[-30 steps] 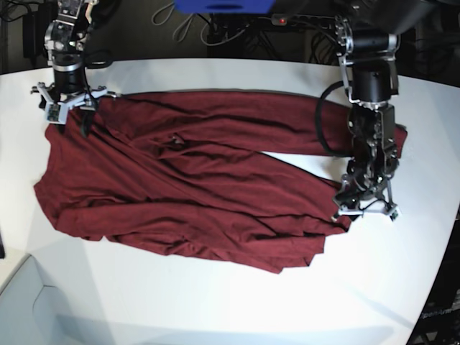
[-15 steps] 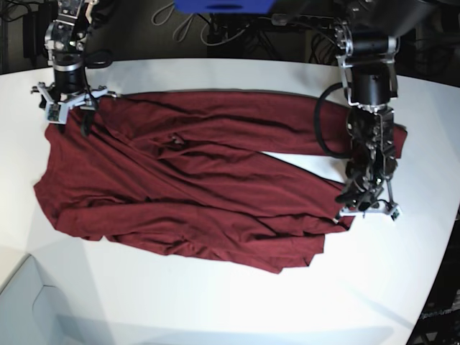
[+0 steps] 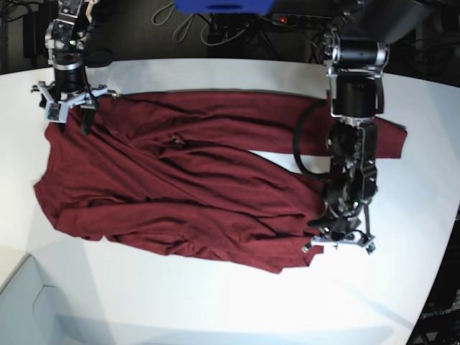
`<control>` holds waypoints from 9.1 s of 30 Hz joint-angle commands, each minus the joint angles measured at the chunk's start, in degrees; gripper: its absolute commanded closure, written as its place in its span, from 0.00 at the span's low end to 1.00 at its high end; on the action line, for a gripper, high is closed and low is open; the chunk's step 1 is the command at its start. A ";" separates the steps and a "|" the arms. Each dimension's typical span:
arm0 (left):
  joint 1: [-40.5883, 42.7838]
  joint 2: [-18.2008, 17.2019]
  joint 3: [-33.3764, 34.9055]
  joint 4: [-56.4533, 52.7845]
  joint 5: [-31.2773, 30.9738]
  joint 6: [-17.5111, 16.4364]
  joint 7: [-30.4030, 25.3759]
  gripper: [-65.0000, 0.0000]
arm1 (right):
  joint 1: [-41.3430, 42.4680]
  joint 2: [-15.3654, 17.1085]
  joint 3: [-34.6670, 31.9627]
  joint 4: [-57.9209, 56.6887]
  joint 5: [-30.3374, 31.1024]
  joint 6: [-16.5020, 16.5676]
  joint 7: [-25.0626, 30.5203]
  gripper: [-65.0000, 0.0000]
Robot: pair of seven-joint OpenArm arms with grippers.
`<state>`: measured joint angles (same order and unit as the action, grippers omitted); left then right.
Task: Layout the t-shirt on the table in an organized manner, then fold the t-shirt properly
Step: 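Reach the left gripper across the shirt and grasp the hem fabric, then pull the grasped hem with the left gripper back toward the sleeve, then regrasp the shirt edges with both grippers and pull them apart, then move the left gripper along the shirt side and grasp fabric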
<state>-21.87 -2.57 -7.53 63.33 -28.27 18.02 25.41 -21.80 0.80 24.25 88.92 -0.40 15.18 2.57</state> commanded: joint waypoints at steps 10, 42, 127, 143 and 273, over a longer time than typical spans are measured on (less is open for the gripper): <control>-5.87 1.47 0.45 -0.78 0.27 -0.13 -1.19 1.00 | -0.04 0.39 0.23 1.23 0.54 -0.37 1.43 0.48; -11.67 4.37 0.36 1.68 0.18 -0.13 -1.28 1.00 | 0.40 0.39 0.23 0.97 0.54 -0.37 1.43 0.48; 3.45 -3.54 0.19 6.52 -9.84 -0.13 -5.50 1.00 | 1.36 0.39 -1.35 0.79 0.54 -0.37 1.34 0.48; 21.74 -13.21 -13.96 15.39 -21.71 -0.66 -5.58 1.00 | 3.74 0.56 -1.44 -3.96 0.54 -0.37 1.34 0.48; 4.59 -6.18 -1.92 -1.92 -11.77 -0.48 -6.02 0.69 | 14.29 6.10 -5.83 -18.90 0.54 3.06 1.70 0.48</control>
<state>-15.92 -8.27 -9.28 60.60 -40.10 18.17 20.27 -7.66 6.52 18.26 69.69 0.30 18.44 5.48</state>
